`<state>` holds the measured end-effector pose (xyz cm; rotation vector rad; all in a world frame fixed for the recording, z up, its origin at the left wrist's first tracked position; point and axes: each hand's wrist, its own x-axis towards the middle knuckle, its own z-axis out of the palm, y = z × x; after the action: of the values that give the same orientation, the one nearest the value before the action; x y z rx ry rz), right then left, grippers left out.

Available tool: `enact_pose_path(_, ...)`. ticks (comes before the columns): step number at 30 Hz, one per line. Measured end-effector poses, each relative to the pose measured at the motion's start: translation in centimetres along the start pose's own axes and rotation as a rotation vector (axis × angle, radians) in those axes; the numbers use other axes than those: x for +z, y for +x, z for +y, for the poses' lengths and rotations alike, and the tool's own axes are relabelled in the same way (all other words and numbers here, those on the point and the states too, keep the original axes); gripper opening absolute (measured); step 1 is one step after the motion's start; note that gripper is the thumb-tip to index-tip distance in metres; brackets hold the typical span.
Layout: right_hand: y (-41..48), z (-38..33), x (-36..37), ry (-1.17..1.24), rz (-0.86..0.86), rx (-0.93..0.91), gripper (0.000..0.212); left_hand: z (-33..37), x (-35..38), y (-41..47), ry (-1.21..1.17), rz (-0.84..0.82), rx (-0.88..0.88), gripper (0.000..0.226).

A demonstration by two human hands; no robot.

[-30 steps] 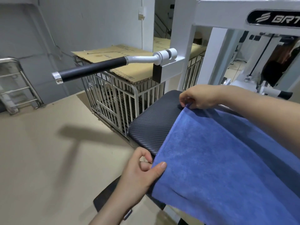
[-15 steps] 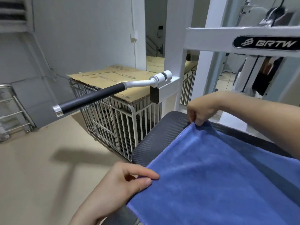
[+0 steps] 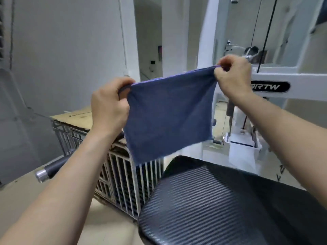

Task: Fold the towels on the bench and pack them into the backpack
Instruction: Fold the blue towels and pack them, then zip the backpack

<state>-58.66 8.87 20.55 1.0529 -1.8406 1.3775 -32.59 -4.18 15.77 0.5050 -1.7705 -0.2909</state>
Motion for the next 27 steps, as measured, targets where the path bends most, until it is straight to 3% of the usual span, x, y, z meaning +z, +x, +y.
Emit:
enact_pose_path(2, -0.8, 0.2, -1.9, -0.007, 0.065, -0.063, 0.019, 1.1, 0.0, 0.1, -0.052, 0.023, 0.038, 0.028)
enact_pose_path(4, -2.8, 2.1, -3.6, -0.078, 0.022, -0.076, 0.014, 2.0, -0.1, -1.6, -0.176, -0.074, -0.032, 0.028)
enact_pose_path(8, -9.3, 8.5, -7.1, -0.211, -0.340, 0.090, 0.017, 3.1, 0.4, -9.0, -0.178, -0.575, -0.164, 0.016)
enact_pose_path(12, -15.6, 14.3, -9.6, -0.375, -0.674, 0.248, 0.021, 5.7, 2.1, -16.7, -0.064, -1.004, -0.081, 0.019)
enact_pose_path(14, -17.4, 16.2, -10.5, -0.390, -0.734, 0.306, 0.026, 7.5, 2.9, -19.6, -0.017, -1.126, -0.001, 0.021)
enact_pose_path(21, -18.1, 18.1, -13.8, -0.395, -0.742, 0.332, 0.036, 17.4, 4.0, -26.6, -0.185, -1.251, -0.117, 0.016)
enact_pose_path(27, -19.6, 18.7, -16.8, -0.300, -0.526, 0.448, 0.037, 24.4, 5.0, -31.4, -0.464, -1.223, -0.193, 0.029)
